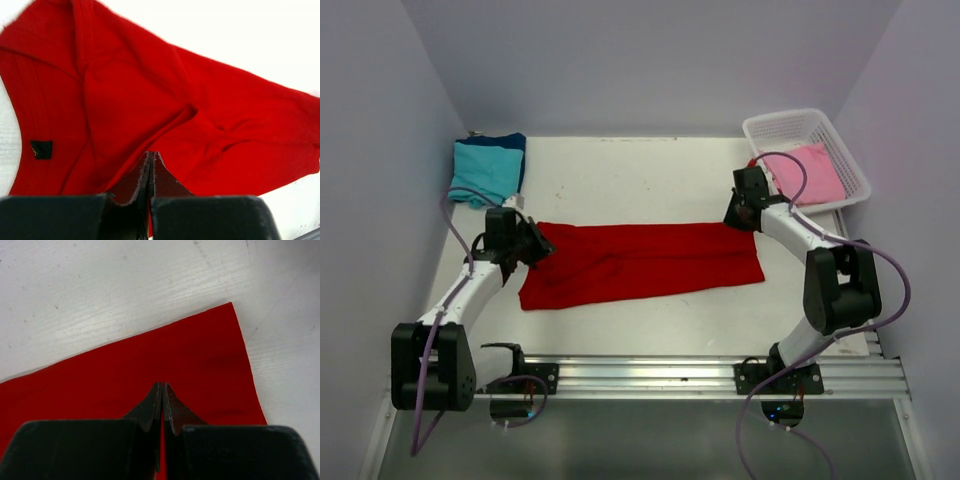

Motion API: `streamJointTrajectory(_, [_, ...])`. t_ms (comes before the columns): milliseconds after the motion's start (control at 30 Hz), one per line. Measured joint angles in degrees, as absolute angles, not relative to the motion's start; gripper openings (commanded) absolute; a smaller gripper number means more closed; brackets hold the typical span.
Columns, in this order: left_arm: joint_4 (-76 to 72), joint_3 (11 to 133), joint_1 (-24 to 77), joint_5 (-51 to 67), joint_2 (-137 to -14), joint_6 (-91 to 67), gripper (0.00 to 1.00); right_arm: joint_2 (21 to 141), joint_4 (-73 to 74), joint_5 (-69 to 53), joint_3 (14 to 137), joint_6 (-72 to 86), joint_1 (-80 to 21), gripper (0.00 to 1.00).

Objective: Fold and stack the t-shirts
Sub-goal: Fold the tshirt

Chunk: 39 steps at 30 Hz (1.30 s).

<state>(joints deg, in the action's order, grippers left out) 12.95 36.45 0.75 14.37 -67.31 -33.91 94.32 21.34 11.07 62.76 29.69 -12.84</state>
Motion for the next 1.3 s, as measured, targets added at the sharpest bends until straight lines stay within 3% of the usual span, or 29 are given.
streamJointTrajectory(1300, [2.5, 31.0, 0.7, 17.5, -81.8, -38.4, 0.00, 94.6, 18.2, 7.7, 52.2, 28.0, -17.1, 0.00])
